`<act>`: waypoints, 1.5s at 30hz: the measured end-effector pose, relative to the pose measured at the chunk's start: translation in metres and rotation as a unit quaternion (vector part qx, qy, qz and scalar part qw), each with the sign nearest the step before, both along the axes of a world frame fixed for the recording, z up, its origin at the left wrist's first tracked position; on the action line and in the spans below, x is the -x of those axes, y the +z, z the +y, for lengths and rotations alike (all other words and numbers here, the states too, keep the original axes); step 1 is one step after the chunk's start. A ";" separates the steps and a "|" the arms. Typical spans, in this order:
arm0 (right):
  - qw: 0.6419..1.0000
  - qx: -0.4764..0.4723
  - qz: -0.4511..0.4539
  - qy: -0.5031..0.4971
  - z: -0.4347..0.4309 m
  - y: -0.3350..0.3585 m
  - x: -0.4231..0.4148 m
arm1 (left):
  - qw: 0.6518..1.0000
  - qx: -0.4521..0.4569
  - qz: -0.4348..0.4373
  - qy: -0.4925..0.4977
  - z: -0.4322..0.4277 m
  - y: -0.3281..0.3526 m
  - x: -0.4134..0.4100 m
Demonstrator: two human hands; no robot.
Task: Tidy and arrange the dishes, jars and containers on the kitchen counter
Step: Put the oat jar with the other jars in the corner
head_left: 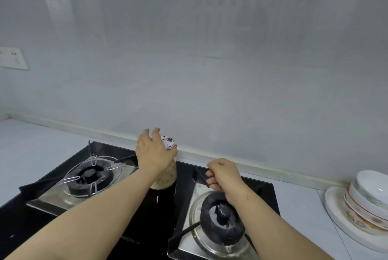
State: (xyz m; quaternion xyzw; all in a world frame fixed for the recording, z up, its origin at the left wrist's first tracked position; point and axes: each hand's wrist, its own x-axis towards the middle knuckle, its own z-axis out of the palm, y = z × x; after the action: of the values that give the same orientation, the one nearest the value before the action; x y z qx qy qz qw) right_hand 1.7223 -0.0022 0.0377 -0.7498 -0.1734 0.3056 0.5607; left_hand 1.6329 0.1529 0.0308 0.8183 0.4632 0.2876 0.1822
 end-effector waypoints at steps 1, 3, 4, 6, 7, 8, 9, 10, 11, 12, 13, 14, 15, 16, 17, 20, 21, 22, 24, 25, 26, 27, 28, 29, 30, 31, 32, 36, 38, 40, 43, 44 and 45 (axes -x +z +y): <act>1.000 0.004 -0.001 0.003 0.005 0.000 -0.001 | 0.999 0.019 0.033 -0.006 0.008 -0.001 -0.002; 1.000 0.015 0.000 0.008 0.016 -0.004 -0.006 | 0.993 0.063 0.095 -0.018 0.023 -0.007 -0.009; 1.000 0.020 0.003 0.007 0.018 -0.008 -0.008 | 0.990 0.076 0.117 -0.021 0.026 -0.010 -0.012; 1.000 0.029 0.008 0.002 0.022 -0.013 -0.011 | 0.986 0.069 0.151 -0.021 0.029 -0.012 -0.016; 0.999 0.037 0.008 0.000 0.023 -0.016 -0.012 | 0.984 0.057 0.170 -0.019 0.031 -0.013 -0.017; 0.999 0.042 0.007 -0.002 0.024 -0.019 -0.013 | 0.981 0.043 0.186 -0.016 0.033 -0.013 -0.017; 0.999 0.047 0.008 -0.004 0.025 -0.021 -0.013 | 0.980 0.030 0.196 -0.013 0.035 -0.012 -0.016; 0.999 0.047 0.009 -0.006 0.026 -0.023 -0.012 | 0.979 0.018 0.200 -0.009 0.036 -0.011 -0.016; 0.999 0.047 0.011 -0.006 0.026 -0.025 -0.011 | 0.980 0.009 0.199 -0.006 0.037 -0.011 -0.015; 0.999 0.044 0.016 -0.003 0.027 -0.026 -0.009 | 0.981 0.006 0.195 -0.005 0.038 -0.011 -0.015; 0.999 0.041 0.024 0.002 0.029 -0.027 -0.006 | 0.983 0.005 0.185 -0.004 0.037 -0.012 -0.014; 0.999 0.036 0.032 0.008 0.030 -0.029 -0.003 | 0.984 0.005 0.176 -0.003 0.037 -0.013 -0.012; 0.999 0.034 0.035 0.014 0.031 -0.030 0.000 | 0.986 0.004 0.168 -0.002 0.035 -0.014 -0.011; 0.999 0.034 0.037 0.019 0.033 -0.032 0.003 | 0.986 0.002 0.166 -0.001 0.034 -0.015 -0.008; 0.999 0.037 0.035 0.020 0.034 -0.033 0.004 | 0.986 -0.003 0.166 -0.004 0.033 -0.015 -0.007; 0.998 0.040 0.035 0.020 0.034 -0.034 0.006 | 0.984 -0.015 0.176 -0.028 0.030 -0.017 -0.001; 0.998 0.040 0.035 0.020 0.033 -0.034 0.007 | 0.984 -0.012 0.175 -0.037 0.030 -0.017 0.001; 0.998 0.040 0.035 0.019 0.032 -0.033 0.007 | 0.984 -0.009 0.171 -0.046 0.028 -0.016 0.002; 0.999 0.036 0.031 0.018 0.029 -0.031 0.008 | 0.985 -0.004 0.159 -0.070 0.023 -0.017 0.006; 0.999 0.034 0.028 0.018 0.027 -0.031 0.008 | 0.985 0.003 0.151 -0.088 0.020 -0.017 0.009; 0.999 0.032 0.024 0.016 0.026 -0.030 0.008 | 0.984 0.018 0.141 -0.110 0.017 -0.017 0.012; 0.999 0.029 0.019 0.013 0.026 -0.029 0.008 | 0.981 0.040 0.129 -0.136 0.015 -0.018 0.016; 0.999 0.026 0.016 0.012 0.025 -0.028 0.008 | 0.978 0.060 0.115 -0.163 0.014 -0.020 0.020; 1.000 0.024 0.013 0.012 0.025 -0.027 0.009 | 0.974 0.081 0.097 -0.187 0.014 -0.022 0.024; 1.000 0.024 0.009 0.017 0.026 -0.026 0.011 | 0.970 0.110 0.066 -0.206 0.016 -0.025 0.028; 0.999 0.025 0.005 0.027 0.027 -0.024 0.013 | 0.963 0.156 0.022 -0.219 0.018 -0.028 0.032; 0.999 0.025 -0.001 0.041 0.028 -0.023 0.016 | 0.950 0.213 -0.024 -0.229 0.020 -0.032 0.035; 0.994 0.024 -0.021 0.104 0.038 -0.021 0.027 | 0.906 0.309 -0.164 -0.238 0.015 -0.045 0.041; 0.992 0.016 -0.014 0.127 0.042 -0.019 0.031 | 0.896 0.331 -0.174 -0.241 0.016 -0.052 0.039; 0.989 0.000 0.018 0.148 0.045 -0.017 0.032 | 0.884 0.359 -0.167 -0.246 0.019 -0.059 0.037; 0.986 -0.020 0.040 0.161 0.048 -0.016 0.028 | 0.880 0.379 -0.142 -0.250 0.027 -0.064 0.036; 0.985 -0.020 0.039 0.164 0.050 -0.017 0.029 | 0.880 0.377 -0.135 -0.255 0.028 -0.064 0.037; 0.986 -0.019 0.039 0.163 0.051 -0.017 0.028 | 0.880 0.378 -0.128 -0.256 0.028 -0.061 0.037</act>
State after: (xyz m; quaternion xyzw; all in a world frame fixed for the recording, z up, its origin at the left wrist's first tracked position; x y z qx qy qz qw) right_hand 1.6939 0.0492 0.0206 -0.6883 -0.2773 0.4182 0.5239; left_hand 1.5961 0.1814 -0.0300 0.7334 0.2835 0.1365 0.6026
